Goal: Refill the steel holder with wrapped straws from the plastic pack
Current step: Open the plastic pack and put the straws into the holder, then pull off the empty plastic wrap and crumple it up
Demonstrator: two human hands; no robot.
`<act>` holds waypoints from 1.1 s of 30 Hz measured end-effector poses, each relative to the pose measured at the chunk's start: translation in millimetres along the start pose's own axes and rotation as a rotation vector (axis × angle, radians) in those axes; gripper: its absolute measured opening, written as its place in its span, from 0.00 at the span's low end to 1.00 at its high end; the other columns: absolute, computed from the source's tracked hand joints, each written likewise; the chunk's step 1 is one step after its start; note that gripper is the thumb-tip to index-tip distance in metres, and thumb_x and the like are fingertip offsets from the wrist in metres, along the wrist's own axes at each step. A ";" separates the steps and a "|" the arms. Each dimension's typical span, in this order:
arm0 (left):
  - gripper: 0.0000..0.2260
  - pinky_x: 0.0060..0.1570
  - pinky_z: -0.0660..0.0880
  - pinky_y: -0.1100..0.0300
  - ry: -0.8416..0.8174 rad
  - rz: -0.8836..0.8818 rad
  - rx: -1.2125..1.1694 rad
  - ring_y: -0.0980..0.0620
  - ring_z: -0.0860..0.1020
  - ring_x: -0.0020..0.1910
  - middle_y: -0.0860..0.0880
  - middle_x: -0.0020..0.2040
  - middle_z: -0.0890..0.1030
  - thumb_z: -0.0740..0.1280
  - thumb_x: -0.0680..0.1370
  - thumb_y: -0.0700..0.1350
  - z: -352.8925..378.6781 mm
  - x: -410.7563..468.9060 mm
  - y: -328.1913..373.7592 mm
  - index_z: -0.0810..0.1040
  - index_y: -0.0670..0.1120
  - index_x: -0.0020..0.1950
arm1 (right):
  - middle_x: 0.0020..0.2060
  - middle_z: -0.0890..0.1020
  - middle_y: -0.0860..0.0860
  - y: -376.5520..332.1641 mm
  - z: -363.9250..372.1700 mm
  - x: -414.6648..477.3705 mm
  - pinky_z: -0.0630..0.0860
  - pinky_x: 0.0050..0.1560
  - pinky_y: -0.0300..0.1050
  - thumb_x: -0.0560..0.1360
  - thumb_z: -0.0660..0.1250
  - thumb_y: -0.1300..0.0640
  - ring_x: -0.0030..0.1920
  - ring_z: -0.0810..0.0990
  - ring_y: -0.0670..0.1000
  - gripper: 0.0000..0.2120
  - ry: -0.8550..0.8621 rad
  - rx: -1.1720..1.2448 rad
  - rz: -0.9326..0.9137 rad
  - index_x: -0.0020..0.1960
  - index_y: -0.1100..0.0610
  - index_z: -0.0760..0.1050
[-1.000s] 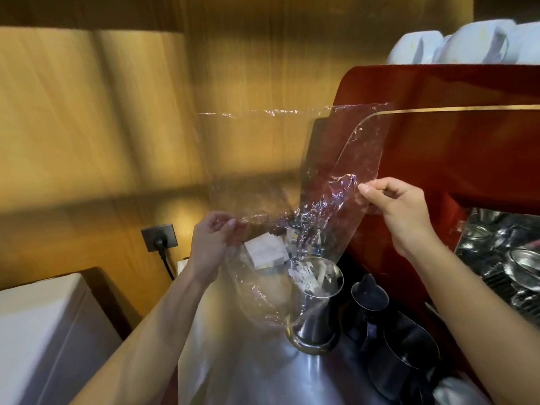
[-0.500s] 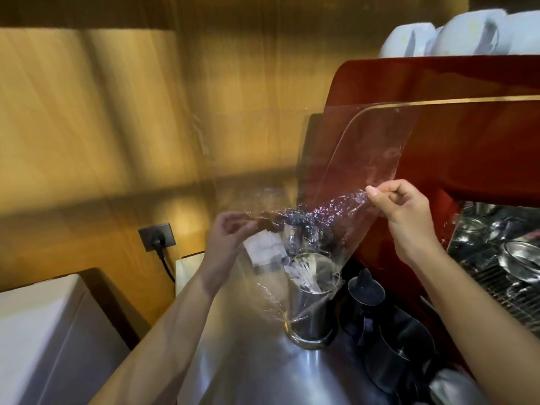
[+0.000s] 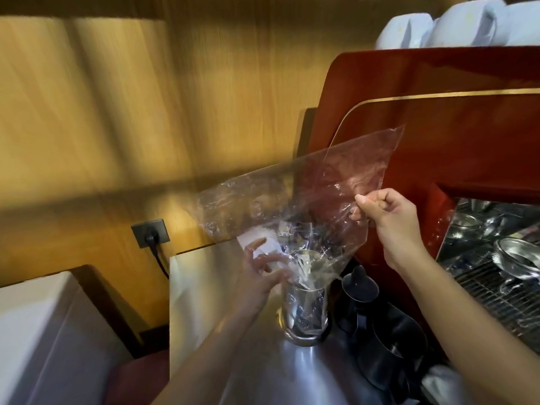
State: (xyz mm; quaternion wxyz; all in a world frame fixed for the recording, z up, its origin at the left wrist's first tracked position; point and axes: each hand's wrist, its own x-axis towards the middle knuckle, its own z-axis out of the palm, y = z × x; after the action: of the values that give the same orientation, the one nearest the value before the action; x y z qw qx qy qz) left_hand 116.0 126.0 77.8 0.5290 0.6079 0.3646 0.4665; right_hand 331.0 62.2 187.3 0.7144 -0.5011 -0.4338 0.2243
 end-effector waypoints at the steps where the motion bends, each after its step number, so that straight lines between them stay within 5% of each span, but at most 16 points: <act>1: 0.26 0.43 0.76 0.62 0.018 -0.006 -0.024 0.53 0.79 0.41 0.53 0.42 0.84 0.78 0.64 0.38 3.4 1.2 1.1 0.73 0.55 0.57 | 0.26 0.81 0.49 0.6 -0.2 -0.8 0.75 0.30 0.34 0.72 0.68 0.63 0.28 0.80 0.46 0.07 0.000 0.002 0.005 0.36 0.57 0.73; 4: 0.13 0.38 0.76 0.68 0.088 0.029 0.007 0.57 0.82 0.38 0.54 0.35 0.85 0.76 0.65 0.37 12.0 5.2 3.2 0.81 0.55 0.39 | 0.26 0.80 0.49 2.7 -1.2 -3.0 0.74 0.28 0.35 0.72 0.68 0.63 0.27 0.79 0.45 0.08 -0.003 -0.011 0.025 0.36 0.56 0.73; 7: 0.12 0.40 0.76 0.62 0.120 0.012 0.073 0.57 0.81 0.34 0.54 0.30 0.83 0.76 0.64 0.36 16.9 11.3 1.2 0.81 0.52 0.30 | 0.27 0.80 0.50 5.4 -2.8 -4.4 0.74 0.29 0.37 0.72 0.68 0.62 0.28 0.79 0.46 0.08 -0.020 -0.049 0.037 0.35 0.56 0.72; 11: 0.10 0.48 0.77 0.49 0.120 -0.102 0.158 0.49 0.81 0.36 0.49 0.32 0.83 0.77 0.64 0.36 24.8 26.0 -0.4 0.80 0.49 0.31 | 0.23 0.79 0.48 10.8 -2.2 -4.1 0.74 0.29 0.36 0.72 0.68 0.62 0.26 0.78 0.44 0.09 -0.026 -0.075 0.043 0.35 0.56 0.72; 16: 0.08 0.37 0.75 0.62 -0.053 -0.144 0.280 0.51 0.80 0.34 0.49 0.33 0.82 0.73 0.68 0.36 26.3 40.7 3.0 0.79 0.46 0.33 | 0.24 0.80 0.47 17.5 -1.6 -3.3 0.76 0.31 0.34 0.72 0.68 0.63 0.26 0.77 0.44 0.08 -0.031 -0.054 0.053 0.36 0.57 0.73; 20: 0.11 0.50 0.75 0.55 -0.042 -0.118 0.002 0.49 0.83 0.45 0.49 0.41 0.86 0.75 0.66 0.44 3.3 35.4 10.6 0.81 0.45 0.46 | 0.23 0.79 0.47 13.6 -3.5 2.3 0.74 0.29 0.34 0.73 0.67 0.62 0.26 0.77 0.44 0.08 -0.002 -0.008 0.022 0.36 0.56 0.72; 26: 0.10 0.42 0.78 0.63 0.061 -0.016 -0.181 0.49 0.83 0.39 0.44 0.38 0.86 0.73 0.66 0.46 -33.4 33.7 32.3 0.81 0.41 0.41 | 0.29 0.80 0.56 6.9 2.4 5.2 0.75 0.36 0.31 0.72 0.68 0.59 0.32 0.81 0.44 0.04 -0.090 -0.003 -0.047 0.40 0.56 0.74; 29: 0.14 0.34 0.78 0.63 0.085 -0.007 -0.214 0.48 0.82 0.35 0.44 0.37 0.84 0.70 0.70 0.50 -42.0 29.0 42.5 0.80 0.39 0.45 | 0.27 0.82 0.48 10.2 9.5 0.5 0.75 0.35 0.32 0.73 0.66 0.60 0.30 0.79 0.42 0.04 -0.192 -0.049 -0.043 0.40 0.58 0.76; 33: 0.20 0.27 0.77 0.61 0.132 0.046 -0.143 0.50 0.80 0.27 0.44 0.30 0.82 0.65 0.73 0.53 -50.4 25.4 58.3 0.77 0.34 0.43 | 0.23 0.80 0.45 1.7 15.4 7.6 0.72 0.28 0.29 0.73 0.65 0.63 0.25 0.76 0.38 0.08 -0.101 -0.036 -0.090 0.36 0.59 0.75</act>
State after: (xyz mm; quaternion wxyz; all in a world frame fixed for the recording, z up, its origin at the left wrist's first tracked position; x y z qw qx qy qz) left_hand 72.7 154.9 140.0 0.5350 0.5449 0.3505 0.5422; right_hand 322.2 76.6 190.7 0.6918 -0.4820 -0.4955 0.2089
